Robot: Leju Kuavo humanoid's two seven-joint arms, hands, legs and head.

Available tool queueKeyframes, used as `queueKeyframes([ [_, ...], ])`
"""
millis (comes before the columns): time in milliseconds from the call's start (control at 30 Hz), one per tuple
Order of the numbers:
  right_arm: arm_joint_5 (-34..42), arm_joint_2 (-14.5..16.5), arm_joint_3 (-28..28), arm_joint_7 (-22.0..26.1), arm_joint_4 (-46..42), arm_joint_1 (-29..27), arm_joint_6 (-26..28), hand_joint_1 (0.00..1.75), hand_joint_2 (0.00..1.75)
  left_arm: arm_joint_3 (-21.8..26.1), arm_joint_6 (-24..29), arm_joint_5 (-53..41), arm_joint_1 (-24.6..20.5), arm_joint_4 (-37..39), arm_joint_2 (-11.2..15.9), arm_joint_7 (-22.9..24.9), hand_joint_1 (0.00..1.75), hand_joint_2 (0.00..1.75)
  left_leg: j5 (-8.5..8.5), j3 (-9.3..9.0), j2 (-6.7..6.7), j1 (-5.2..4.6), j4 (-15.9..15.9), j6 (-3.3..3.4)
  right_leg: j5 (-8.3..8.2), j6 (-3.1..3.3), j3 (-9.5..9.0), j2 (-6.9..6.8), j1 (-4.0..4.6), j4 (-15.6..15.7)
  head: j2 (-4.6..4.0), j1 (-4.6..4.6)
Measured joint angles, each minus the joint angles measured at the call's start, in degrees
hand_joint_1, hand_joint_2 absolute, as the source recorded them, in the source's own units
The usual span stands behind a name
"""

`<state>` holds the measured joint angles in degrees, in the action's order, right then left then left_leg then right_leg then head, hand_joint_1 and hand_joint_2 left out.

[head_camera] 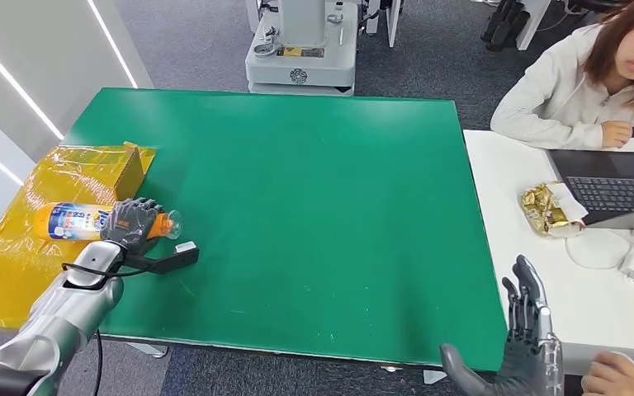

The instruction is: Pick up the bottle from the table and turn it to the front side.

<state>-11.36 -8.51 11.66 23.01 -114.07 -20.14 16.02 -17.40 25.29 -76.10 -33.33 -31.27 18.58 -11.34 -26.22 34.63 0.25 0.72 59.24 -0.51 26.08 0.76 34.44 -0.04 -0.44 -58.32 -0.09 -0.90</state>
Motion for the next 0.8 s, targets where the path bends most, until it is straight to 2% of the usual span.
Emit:
queueKeyframes([
  [200, -0.8, -0.1, 0.4, -0.2, -0.2, 0.0, 1.3, 0.00, 1.75, 0.0, 0.8, -0.8, -0.5, 1.4, 0.0, 0.0, 1.75, 1.75, 0.00, 0.00, 0.00, 0.00, 0.0, 0.00, 0.00, 0.00, 0.01, 0.00, 0.00, 0.0, 0.00, 0.00],
  [233, -1.0, -0.2, 0.5, -0.3, -0.3, 0.0, 1.4, 0.00, 1.75, 0.0, 1.2, -1.0, -0.6, 1.5, 0.0, 0.0, 1.65, 1.75, 0.00, 0.00, 0.00, 0.00, 0.0, 0.00, 0.00, 0.00, 0.01, 0.00, 0.00, 0.0, 0.00, 0.00],
  [333, -1.2, -0.4, 0.8, -0.6, -0.4, 0.0, 1.7, 0.00, 1.75, 0.0, 1.9, -1.3, -0.7, 1.7, -0.1, 0.0, 0.34, 1.75, 0.00, 0.00, 0.00, 0.00, 0.0, 0.00, 0.00, 0.00, 0.00, 0.00, 0.00, 0.0, 0.00, 0.00],
  [367, -1.3, -0.4, 0.9, -0.7, -0.4, 0.0, 1.7, 0.00, 1.75, 0.0, 1.9, -1.3, -0.7, 1.8, -0.1, -0.1, 0.00, 1.75, 0.00, 0.00, 0.00, 0.00, 0.0, 0.00, 0.00, 0.00, 0.00, 0.00, 0.00, 0.0, 0.00, 0.00],
  [800, -1.7, -0.6, 1.3, -1.3, -0.5, 0.5, 0.9, 0.00, 1.75, 0.5, 2.3, 2.0, -0.9, 2.1, -1.2, -3.1, 0.00, 1.75, 0.00, 0.00, 0.00, 0.00, 0.0, 0.00, 0.00, 0.00, -0.01, -0.01, 0.00, 0.0, 0.00, 0.00],
])
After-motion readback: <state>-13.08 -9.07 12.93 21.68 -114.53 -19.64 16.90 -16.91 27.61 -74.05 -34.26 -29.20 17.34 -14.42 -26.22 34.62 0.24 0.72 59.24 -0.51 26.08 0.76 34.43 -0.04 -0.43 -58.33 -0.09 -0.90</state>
